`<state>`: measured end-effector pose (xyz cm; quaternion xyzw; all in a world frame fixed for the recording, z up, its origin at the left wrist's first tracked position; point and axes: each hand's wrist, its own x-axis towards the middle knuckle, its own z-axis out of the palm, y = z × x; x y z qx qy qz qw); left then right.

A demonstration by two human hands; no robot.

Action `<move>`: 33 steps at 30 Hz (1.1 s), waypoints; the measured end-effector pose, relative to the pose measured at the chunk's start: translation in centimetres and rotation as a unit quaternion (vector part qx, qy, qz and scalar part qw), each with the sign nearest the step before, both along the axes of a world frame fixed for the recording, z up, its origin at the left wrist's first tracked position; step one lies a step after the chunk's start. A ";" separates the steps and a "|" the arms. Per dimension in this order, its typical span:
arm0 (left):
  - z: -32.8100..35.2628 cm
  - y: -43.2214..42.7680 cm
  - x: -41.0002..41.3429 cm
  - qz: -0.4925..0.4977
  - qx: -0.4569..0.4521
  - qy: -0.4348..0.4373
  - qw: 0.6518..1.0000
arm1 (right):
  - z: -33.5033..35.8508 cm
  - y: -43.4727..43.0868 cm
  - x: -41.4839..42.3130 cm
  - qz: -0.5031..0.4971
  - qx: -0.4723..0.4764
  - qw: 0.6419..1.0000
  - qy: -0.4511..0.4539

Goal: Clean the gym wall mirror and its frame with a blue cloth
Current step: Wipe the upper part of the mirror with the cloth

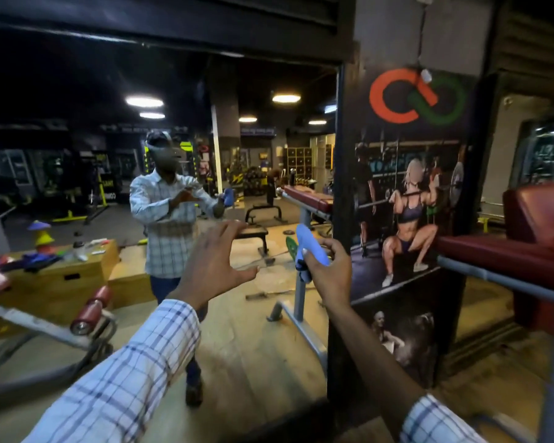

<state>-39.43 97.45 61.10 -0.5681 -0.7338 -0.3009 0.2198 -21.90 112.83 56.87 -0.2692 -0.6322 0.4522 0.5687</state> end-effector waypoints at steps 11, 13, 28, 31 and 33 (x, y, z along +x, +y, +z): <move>9.1 16.0 -8.2 -0.003 0.036 0.078 0.996 | 8.1 17.5 -8.3 -0.044 0.102 0.992 0.053; 10.6 18.8 -9.8 0.005 0.044 0.101 0.994 | 10.0 20.8 -9.7 -0.041 0.132 0.989 0.060; 23.7 37.4 -16.5 0.117 0.159 0.222 0.955 | 28.5 45.4 -19.1 -0.045 0.361 0.919 0.150; 25.4 39.2 -17.0 0.128 0.163 0.244 0.948 | 31.6 48.2 -20.5 -0.086 0.408 0.897 0.146; 26.0 39.8 -17.4 0.139 0.155 0.258 0.943 | 33.1 50.0 -21.6 -0.100 0.415 0.896 0.125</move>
